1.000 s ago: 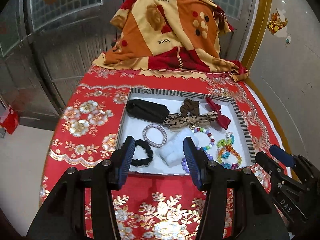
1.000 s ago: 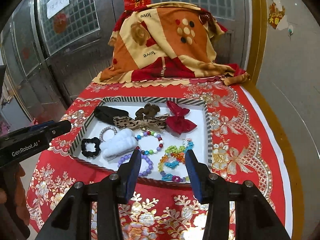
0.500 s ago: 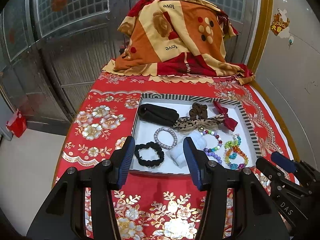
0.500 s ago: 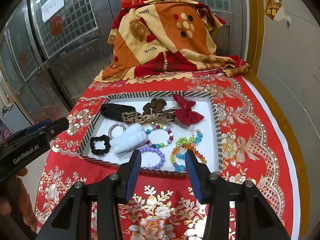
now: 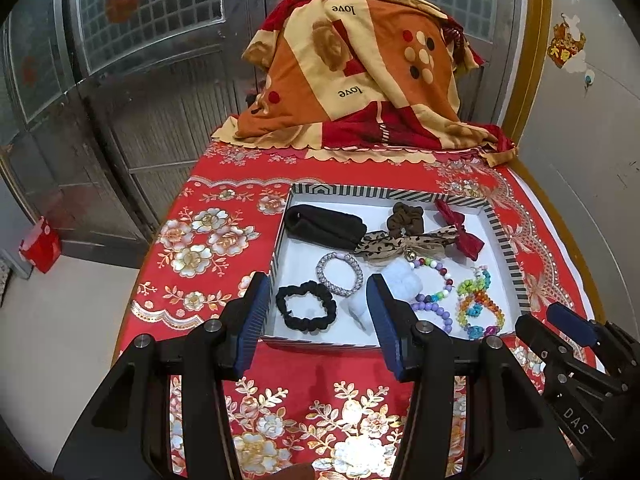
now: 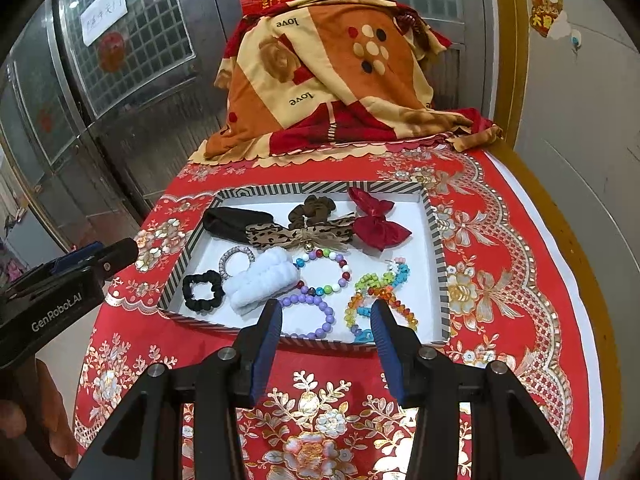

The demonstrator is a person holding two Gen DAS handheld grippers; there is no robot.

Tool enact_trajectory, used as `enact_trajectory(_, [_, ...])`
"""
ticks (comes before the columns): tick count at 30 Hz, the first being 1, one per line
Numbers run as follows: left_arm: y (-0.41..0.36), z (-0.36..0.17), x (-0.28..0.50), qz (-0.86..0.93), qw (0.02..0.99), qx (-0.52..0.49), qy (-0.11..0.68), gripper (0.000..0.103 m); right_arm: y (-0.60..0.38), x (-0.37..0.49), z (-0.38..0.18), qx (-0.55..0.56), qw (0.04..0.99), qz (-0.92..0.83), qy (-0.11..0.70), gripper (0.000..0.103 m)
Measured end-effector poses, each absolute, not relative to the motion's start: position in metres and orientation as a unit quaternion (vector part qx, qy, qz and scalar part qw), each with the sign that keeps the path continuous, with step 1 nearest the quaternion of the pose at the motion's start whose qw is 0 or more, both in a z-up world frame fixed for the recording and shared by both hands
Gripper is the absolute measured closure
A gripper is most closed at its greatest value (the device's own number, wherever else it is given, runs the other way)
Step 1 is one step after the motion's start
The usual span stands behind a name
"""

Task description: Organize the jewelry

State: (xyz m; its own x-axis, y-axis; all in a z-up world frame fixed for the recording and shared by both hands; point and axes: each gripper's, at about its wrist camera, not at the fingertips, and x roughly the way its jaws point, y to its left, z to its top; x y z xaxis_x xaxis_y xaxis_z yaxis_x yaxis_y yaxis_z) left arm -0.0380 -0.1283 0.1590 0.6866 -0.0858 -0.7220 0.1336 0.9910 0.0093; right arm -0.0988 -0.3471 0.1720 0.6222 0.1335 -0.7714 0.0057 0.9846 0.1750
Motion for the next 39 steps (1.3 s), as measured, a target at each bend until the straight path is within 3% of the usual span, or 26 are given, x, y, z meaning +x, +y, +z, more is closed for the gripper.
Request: enact_trajectory(39, [-0.1308, 0.1491, -0.0323, -0.060, 0.913, 0.038, 0.402, 0.053, -0.3456, -0.0912, 0.1641, 0.079, 0.894, 0.041, 0.440, 0.059])
